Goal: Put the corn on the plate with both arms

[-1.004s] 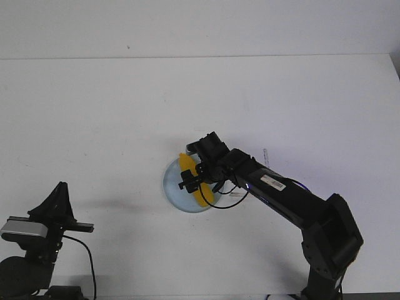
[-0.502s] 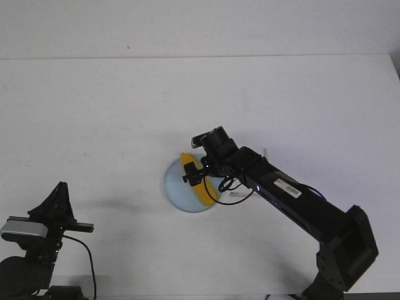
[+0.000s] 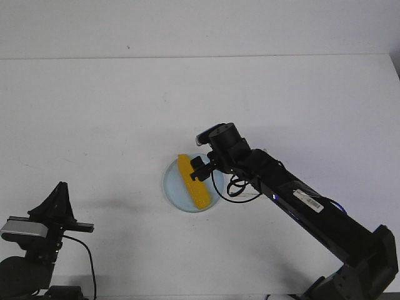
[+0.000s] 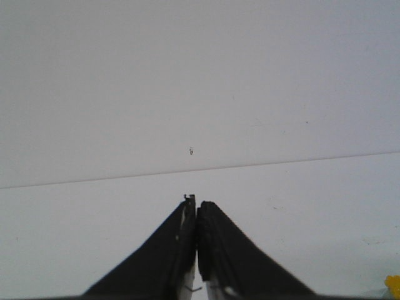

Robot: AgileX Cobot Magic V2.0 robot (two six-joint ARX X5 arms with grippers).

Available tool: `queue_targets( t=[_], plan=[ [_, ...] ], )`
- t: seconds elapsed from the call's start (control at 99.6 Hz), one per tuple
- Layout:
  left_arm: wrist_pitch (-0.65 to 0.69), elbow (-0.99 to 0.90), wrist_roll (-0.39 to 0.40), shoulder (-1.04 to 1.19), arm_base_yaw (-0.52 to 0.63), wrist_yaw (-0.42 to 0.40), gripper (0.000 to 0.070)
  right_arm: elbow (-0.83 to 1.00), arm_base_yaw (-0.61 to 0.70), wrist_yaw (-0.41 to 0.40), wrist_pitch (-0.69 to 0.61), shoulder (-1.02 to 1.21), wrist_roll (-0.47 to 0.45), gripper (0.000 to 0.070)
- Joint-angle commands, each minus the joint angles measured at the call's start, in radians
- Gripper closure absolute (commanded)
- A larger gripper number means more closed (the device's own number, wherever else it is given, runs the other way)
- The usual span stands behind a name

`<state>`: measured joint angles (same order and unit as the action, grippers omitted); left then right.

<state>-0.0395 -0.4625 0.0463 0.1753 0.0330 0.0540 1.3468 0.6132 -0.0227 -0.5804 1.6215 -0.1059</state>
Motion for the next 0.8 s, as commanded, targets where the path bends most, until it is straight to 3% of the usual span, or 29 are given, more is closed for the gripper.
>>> queue_targets(
  t=[0.0,0.07,0.181,0.231,0.623,0.793],
  plan=[
    [0.011,-0.007,0.013,-0.002,-0.001,-0.002,0.0698,-0.035,-0.019,0.062,0.023,-0.022,0.060,0.0324],
    [0.011,-0.007,0.013,-0.002,-0.001,-0.002,0.0698,-0.100,-0.044,0.108,0.072,-0.060,0.076,0.0407],
    [0.011,-0.007,0.013,-0.002,-0.001,-0.002,0.0699,-0.228,-0.100,0.136,0.168,-0.158,0.078,0.0621],
    [0.011,-0.007,0.013,-0.002,-0.001,-0.002,0.0699,-0.286,-0.131,0.135,0.212,-0.211,0.078,0.0687],
    [0.011,-0.007,0.013,-0.002,-0.001,-0.002,0.0699,-0.679,-0.448,0.140,0.451,-0.640,0.084,0.0690],
    [0.011,-0.007,0.013,-0.002,-0.001,-0.002,0.0699,-0.816,-0.602,0.120,0.474,-0.806,0.084,0.0690]
  ],
)
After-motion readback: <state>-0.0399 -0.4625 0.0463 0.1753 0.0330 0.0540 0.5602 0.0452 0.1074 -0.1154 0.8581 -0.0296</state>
